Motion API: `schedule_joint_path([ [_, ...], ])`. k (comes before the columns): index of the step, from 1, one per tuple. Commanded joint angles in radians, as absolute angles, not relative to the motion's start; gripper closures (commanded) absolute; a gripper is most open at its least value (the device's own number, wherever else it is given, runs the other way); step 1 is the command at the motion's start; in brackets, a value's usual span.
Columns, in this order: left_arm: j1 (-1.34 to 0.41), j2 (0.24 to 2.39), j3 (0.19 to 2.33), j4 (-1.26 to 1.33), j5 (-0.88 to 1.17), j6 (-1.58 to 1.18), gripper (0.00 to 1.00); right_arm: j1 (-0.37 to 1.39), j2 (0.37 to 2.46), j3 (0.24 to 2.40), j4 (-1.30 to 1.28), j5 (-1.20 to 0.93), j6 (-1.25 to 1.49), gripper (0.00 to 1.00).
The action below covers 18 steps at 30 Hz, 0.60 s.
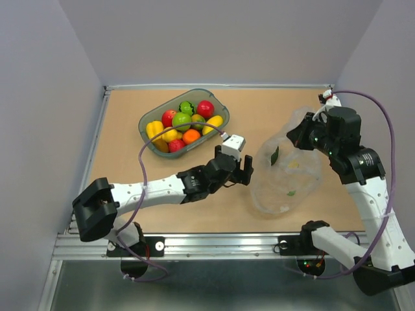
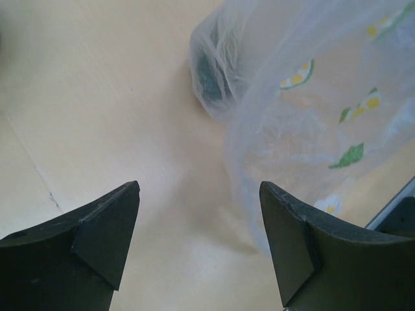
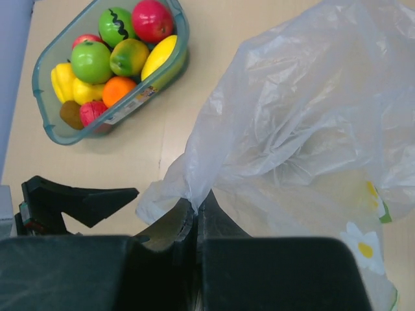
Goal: Untie the knot of the plastic bag and take out the fruit
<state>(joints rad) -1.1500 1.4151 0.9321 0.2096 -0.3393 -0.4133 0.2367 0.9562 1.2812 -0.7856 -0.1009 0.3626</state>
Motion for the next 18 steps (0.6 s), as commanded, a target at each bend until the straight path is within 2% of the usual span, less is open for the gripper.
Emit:
schedule_joint_path([
  [1,-1.15,1.489,1.025,0.337,-0.416,-0.456,0.14,0.242,0.954,1.243,-0.769,-0.118,0.393,0.99],
  [10,-1.15,1.703,1.106,0.423,-0.296,-0.492,0.11,0.242,0.911,1.169,-0.746,-0.144,0.436,0.99],
  [18,-1.15,1.87,1.143,0.549,-0.408,-0.538,0.12,0.242,0.884,1.117,-0.742,-0.193,0.489,0.99],
])
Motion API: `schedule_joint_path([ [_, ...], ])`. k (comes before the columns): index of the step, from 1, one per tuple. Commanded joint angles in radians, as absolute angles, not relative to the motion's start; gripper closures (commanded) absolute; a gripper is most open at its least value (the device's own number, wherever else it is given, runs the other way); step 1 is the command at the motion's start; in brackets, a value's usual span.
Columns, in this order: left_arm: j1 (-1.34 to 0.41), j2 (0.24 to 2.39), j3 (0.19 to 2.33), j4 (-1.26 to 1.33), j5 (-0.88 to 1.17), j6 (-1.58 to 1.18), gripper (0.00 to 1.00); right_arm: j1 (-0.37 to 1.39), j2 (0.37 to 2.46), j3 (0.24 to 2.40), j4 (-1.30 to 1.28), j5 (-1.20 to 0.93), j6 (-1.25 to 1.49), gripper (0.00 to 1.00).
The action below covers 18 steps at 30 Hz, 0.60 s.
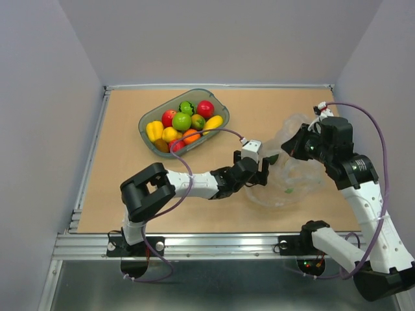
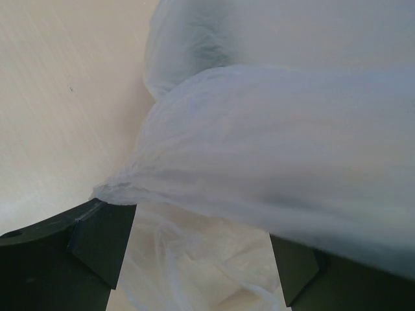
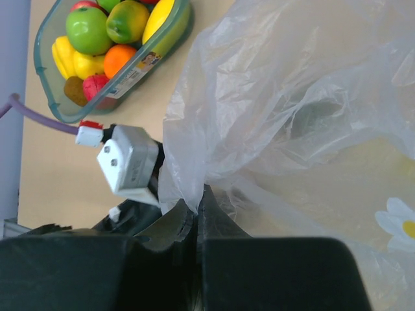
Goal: Untie the knot of the plastic bag and take out the fruit
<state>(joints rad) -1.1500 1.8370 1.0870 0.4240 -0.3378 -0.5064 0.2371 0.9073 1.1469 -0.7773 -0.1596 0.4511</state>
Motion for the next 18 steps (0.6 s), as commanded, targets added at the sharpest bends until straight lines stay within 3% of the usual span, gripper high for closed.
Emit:
schedule_joint_path([
  [1,-1.15,1.882,1.147,0.56,-0.422,-0.548,0.12,0.241,0.877,1.111,-0.742,-0.204,0.498,0.99],
  [6,-1.146,1.95,1.17,0.586,-0.534,-0.613,0.14,0.242,0.848,1.066,-0.739,-0.227,0.543,0.99],
  [14,-1.14,2.026,1.229,0.633,-0.546,-0.706,0.17,0.242,0.813,1.017,-0.738,-0.245,0.587,1.0],
  [18,-1.137,2.045,1.23,0.672,-0.535,-0.736,0.28,0.242,0.805,0.999,-0.736,-0.261,0.613,0.99],
])
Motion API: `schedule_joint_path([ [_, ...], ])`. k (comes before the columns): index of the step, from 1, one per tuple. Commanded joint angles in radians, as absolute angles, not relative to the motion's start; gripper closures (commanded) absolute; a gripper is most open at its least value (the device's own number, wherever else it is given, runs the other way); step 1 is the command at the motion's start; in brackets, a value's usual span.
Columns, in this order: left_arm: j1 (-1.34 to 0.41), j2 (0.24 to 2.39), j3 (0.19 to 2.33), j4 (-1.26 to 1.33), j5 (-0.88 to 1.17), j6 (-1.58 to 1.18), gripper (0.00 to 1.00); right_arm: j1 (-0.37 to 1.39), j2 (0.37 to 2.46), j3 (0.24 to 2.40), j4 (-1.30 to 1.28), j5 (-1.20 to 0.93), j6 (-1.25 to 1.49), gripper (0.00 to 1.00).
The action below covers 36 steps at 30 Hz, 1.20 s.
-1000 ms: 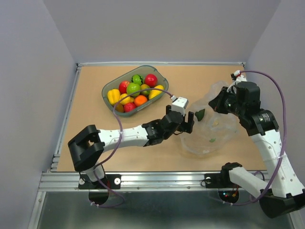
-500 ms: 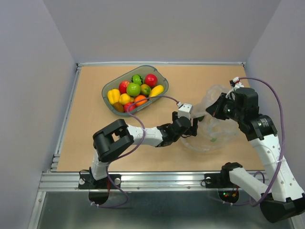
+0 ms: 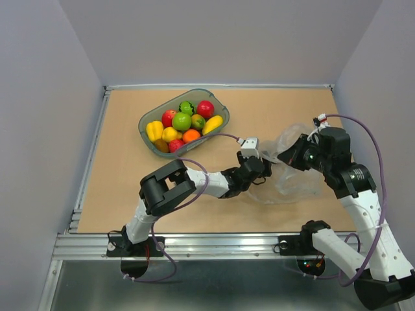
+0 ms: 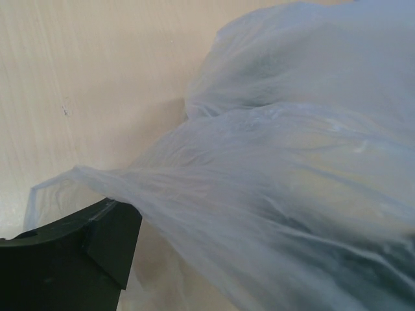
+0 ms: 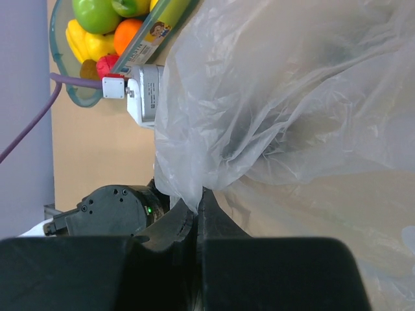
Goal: Untie the knot of the plastic bag and take out the fruit
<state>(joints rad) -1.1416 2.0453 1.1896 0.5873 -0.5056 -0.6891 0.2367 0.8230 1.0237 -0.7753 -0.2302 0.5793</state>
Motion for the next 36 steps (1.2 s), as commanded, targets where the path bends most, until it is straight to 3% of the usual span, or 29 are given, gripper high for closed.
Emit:
schedule_joint_path([
  [1,-1.134,2.051,1.233,0.687,-0.531,-0.741,0.31,0.241,0.804,0.996,-0.736,-0.259,0.617,0.99],
  [2,-1.132,2.057,1.236,0.69,-0.526,-0.747,0.35,0.242,0.801,0.994,-0.736,-0.261,0.62,1.0],
  [3,-1.128,2.069,1.239,0.698,-0.519,-0.759,0.47,0.242,0.801,0.996,-0.736,-0.253,0.623,0.99],
  [5,-1.124,2.075,1.235,0.71,-0.514,-0.762,0.61,0.241,0.798,0.997,-0.738,-0.236,0.624,1.0],
  [6,-1.123,2.072,1.229,0.718,-0.512,-0.756,0.83,0.242,0.798,0.999,-0.738,-0.23,0.624,0.99],
  [7,-1.117,2.068,1.212,0.725,-0.512,-0.75,0.92,0.241,0.798,1.0,-0.738,-0.224,0.623,1.0],
  [9,-1.108,2.039,1.192,0.752,-0.496,-0.726,1.0,0.242,0.798,1.002,-0.738,-0.198,0.621,1.0],
  [13,-1.085,1.921,1.111,0.756,-0.527,-0.571,1.0,0.242,0.796,0.997,-0.738,-0.089,0.609,1.0],
  [16,-1.049,1.806,1.068,0.752,-0.555,-0.381,1.0,0.244,0.801,0.994,-0.741,0.107,0.585,1.0],
  [22,-1.064,1.634,1.182,0.539,-0.45,-0.072,1.0,0.242,0.863,0.971,-0.739,0.296,0.557,1.0],
  [30,-1.134,1.649,1.276,0.264,-0.232,-0.081,1.0,0.241,0.903,0.797,-0.624,0.181,0.624,0.99],
  [36,-1.137,1.576,1.171,0.175,-0.206,-0.149,1.0,0.241,0.916,0.726,-0.604,0.175,0.615,0.99],
])
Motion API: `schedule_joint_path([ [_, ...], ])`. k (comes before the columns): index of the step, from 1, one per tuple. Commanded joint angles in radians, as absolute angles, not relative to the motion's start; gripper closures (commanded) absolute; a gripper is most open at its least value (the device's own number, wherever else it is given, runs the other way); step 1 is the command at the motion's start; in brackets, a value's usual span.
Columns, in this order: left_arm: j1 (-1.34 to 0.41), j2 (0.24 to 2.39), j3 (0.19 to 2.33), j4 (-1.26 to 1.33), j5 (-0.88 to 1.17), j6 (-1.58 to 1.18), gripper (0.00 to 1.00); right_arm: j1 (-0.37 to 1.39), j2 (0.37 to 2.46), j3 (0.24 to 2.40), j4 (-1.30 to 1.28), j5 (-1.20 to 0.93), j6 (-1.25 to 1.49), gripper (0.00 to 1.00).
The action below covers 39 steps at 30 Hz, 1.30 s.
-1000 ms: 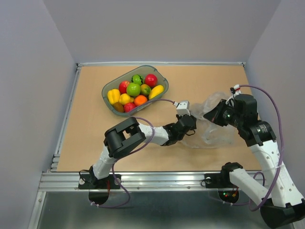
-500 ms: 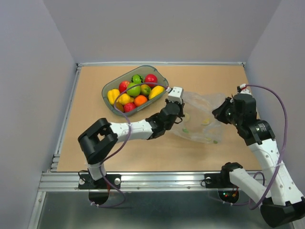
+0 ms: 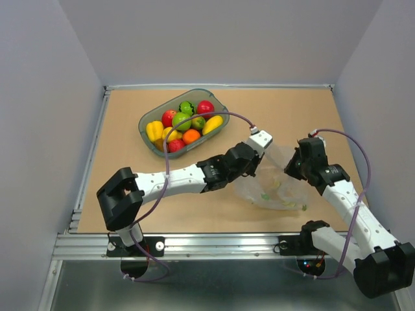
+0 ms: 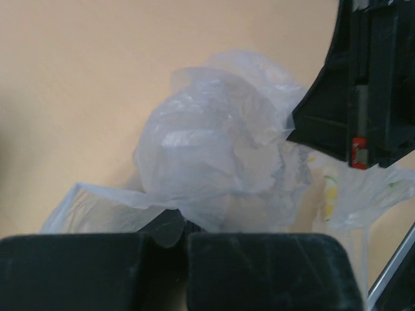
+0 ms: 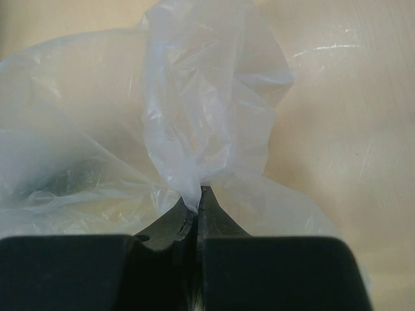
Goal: Untie the knot of the plastic bag and take out the fruit
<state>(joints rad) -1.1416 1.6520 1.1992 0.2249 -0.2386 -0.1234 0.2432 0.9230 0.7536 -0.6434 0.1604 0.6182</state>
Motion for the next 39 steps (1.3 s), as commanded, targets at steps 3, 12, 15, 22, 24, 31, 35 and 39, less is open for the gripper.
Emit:
schedule_joint_path([
  [3,-1.134,1.56,1.152,0.092,-0.274,-0.167,1.0,0.242,0.907,0.719,-0.607,0.207,0.606,1.0],
  [12,-1.101,1.45,1.1,-0.067,-0.405,-0.134,1.0,0.241,0.876,0.842,-0.666,0.403,0.568,0.99],
  [15,-1.095,1.437,1.184,-0.123,-0.485,-0.06,1.0,0.242,0.891,0.873,-0.67,0.423,0.543,0.99],
  [22,-1.095,1.437,1.117,-0.081,-0.427,-0.121,0.96,0.242,0.884,0.861,-0.67,0.301,0.532,0.99],
  [24,-1.095,1.446,1.014,-0.016,-0.397,-0.191,0.86,0.242,0.882,0.839,-0.669,0.232,0.519,0.99],
  [31,-1.107,1.453,0.976,0.032,-0.357,-0.242,0.4,0.241,0.884,0.781,-0.664,0.075,0.523,0.99],
  [35,-1.127,1.378,0.963,0.081,-0.353,-0.187,0.3,0.242,0.868,0.793,-0.666,0.081,0.515,0.99],
  [39,-1.17,1.266,0.945,0.144,-0.263,-0.092,0.26,0.242,0.879,0.836,-0.672,0.087,0.494,0.99],
])
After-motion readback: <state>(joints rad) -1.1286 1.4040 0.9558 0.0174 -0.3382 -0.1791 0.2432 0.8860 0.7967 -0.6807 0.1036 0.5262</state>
